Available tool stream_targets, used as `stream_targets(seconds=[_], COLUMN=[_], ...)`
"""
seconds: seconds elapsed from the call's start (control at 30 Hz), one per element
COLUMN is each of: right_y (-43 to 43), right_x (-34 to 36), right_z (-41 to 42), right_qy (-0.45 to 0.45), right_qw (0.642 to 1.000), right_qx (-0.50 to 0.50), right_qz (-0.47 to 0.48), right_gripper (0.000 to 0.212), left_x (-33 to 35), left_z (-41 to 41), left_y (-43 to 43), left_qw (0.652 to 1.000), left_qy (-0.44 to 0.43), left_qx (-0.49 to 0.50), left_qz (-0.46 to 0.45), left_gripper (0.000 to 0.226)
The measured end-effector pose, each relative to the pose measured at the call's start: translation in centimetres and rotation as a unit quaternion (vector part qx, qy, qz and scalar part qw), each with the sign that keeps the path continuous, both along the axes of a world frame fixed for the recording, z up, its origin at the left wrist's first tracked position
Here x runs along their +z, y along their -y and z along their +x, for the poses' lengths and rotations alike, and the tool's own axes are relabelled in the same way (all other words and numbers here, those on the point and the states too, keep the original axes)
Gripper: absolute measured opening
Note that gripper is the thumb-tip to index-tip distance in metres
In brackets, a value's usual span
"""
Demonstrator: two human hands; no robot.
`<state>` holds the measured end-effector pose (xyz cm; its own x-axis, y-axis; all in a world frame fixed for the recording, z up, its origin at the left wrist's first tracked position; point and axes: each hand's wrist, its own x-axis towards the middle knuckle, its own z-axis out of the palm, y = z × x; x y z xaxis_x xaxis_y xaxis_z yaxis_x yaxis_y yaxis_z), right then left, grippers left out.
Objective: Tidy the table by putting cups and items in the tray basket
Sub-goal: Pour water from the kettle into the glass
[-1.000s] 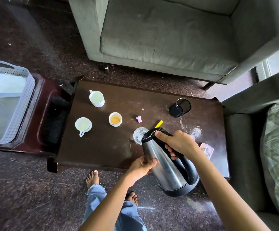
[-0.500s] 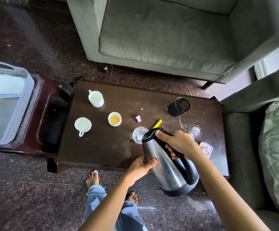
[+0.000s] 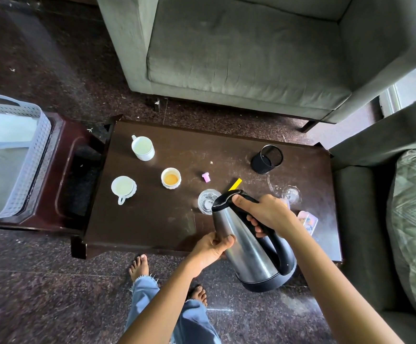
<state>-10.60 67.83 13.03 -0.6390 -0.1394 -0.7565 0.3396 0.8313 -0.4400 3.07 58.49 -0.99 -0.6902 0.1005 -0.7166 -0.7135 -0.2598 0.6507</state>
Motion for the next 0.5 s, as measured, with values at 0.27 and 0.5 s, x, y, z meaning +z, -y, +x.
stream_targets(seconds=[0.27,0.5], right_y=[-0.4,-1.9], right_x=[-0.4,-1.9], right_z=[-0.1,1.7], right_qy=[-0.010,-0.057], right_qw=[1.000,0.998], right_qx=[-0.002,-0.002], right_qz=[0.003,0.000], right_gripper=[0.061,0.064], left_x=[-1.0,-1.7], left_z=[0.0,0.4], left_y=[-0.1,0.2], left_qw=[0.999,0.998], left_qy=[0.011,0.002], left_qx=[-0.022,-0.003], left_qz=[-0.041,-0.056], left_gripper=[0.101,0.079])
